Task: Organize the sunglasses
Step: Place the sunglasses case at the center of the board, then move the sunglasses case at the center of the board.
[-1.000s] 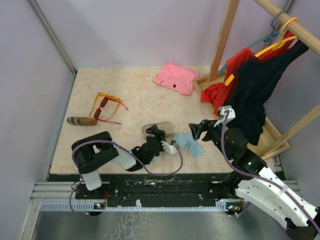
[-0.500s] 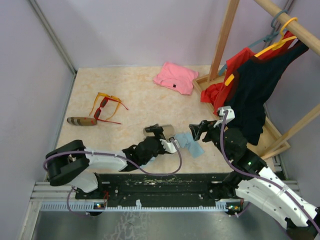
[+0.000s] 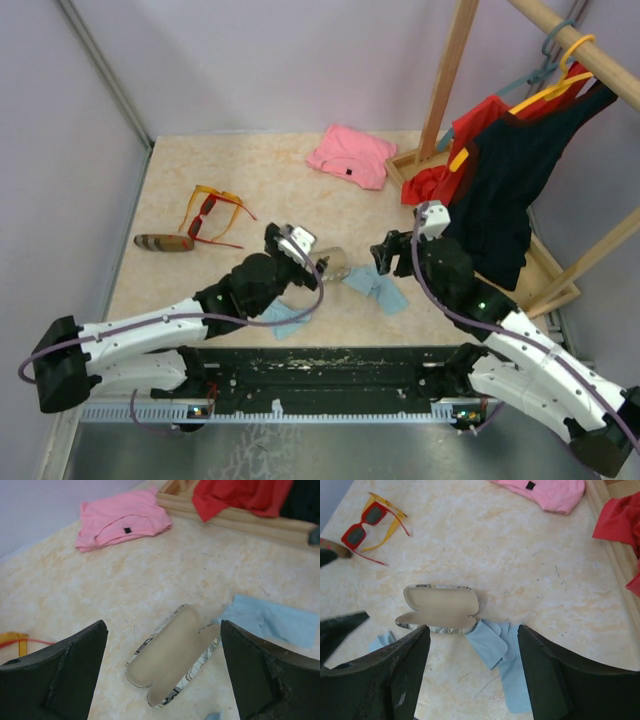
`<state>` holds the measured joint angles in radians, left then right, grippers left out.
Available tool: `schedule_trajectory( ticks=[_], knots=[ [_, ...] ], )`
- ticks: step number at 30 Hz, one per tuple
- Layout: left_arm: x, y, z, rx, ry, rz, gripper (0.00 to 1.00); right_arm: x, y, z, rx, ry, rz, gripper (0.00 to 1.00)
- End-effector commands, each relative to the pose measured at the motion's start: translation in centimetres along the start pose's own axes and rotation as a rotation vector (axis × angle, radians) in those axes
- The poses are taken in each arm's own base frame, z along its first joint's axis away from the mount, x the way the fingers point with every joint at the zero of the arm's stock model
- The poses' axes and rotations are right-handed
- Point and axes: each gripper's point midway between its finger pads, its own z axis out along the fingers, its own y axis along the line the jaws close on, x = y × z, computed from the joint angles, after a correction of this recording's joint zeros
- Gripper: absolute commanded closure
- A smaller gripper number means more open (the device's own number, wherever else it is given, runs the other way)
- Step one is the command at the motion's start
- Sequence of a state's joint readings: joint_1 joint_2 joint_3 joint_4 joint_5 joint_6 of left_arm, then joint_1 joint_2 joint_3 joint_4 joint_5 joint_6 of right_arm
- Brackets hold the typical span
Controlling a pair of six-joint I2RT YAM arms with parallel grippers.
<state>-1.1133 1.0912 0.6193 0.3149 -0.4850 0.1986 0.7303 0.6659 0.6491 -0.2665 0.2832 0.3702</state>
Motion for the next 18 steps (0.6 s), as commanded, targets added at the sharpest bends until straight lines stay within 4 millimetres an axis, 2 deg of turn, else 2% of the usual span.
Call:
schedule_trajectory(
  ticks=[1,5,11,18],
  knots=[
    [1.6,3.7,-0.5,-0.157,0.111,-0.411,0.03,-0.4,2.1,1.9,-0.047,0.074,0.006,0.31],
    [5.2,5.9,-1.4,-0.251,0.170,-0.571,0.10,1.2,3.0,4.9,-0.065,0.166,-0.019,0.35],
    [9.6,6.7,-1.9,-0.295,0.273,-0.636,0.15,2.9,2.9,9.8,-0.077,0.223,-0.016,0.40],
    [10.4,6.7,-1.8,-0.299,0.289,-0.642,0.15,6.6,3.6,13.9,-0.153,0.316,-0.054,0.44]
  ],
)
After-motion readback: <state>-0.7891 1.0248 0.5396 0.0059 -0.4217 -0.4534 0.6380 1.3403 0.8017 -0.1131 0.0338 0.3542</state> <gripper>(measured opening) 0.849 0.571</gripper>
